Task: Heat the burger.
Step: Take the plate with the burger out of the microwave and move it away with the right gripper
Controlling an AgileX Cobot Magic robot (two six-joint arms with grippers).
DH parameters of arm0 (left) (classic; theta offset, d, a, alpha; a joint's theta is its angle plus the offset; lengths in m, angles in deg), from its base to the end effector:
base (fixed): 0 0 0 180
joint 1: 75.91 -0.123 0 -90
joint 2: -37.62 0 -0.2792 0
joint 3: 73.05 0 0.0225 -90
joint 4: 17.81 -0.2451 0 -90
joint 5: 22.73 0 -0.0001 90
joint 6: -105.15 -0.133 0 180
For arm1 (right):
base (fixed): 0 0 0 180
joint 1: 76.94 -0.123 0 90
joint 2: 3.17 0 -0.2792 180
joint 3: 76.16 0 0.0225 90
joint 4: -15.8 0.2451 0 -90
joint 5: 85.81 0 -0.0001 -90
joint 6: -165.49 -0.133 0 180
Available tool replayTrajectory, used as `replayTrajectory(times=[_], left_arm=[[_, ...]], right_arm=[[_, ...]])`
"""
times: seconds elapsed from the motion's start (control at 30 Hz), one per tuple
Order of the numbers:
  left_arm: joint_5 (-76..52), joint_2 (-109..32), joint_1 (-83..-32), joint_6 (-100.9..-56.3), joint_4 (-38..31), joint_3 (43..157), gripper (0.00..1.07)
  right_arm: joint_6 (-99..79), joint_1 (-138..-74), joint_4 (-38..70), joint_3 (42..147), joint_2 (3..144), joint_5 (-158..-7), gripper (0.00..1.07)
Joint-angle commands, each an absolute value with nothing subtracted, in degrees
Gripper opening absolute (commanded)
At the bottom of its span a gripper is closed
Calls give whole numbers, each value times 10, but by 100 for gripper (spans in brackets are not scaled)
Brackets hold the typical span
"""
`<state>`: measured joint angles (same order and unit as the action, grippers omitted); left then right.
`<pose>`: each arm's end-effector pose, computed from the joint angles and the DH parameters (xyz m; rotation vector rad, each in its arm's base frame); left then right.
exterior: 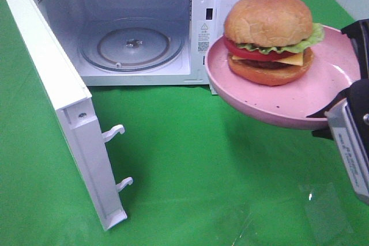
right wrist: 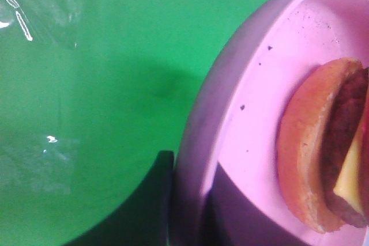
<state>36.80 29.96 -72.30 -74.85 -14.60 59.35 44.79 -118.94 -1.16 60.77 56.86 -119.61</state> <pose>0.0320 -0.0085 0.2627 0.0656 2.0028 -0.1069 0.1600 0.1150 0.2372 -1.9890 1.3488 -0.4542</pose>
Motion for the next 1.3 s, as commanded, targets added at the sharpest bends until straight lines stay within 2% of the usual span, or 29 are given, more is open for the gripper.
replayTrajectory(times=[0.03,0.63,0.8,1.3], left_arm=[[365,310,-722,-746,-148,591,82],[365,310,-722,-746,-148,591,82],[365,310,-722,-746,-148,591,82],[365,310,-722,-746,-148,591,82]], right_arm=[[343,-1189,-80,612,556,-1213,0],[-36,-1189,-256,612,558,-1354,0],[-110,-1189,-261,612,568,-1385,0],[-383,-1189,-263,648,714,-1445,0]])
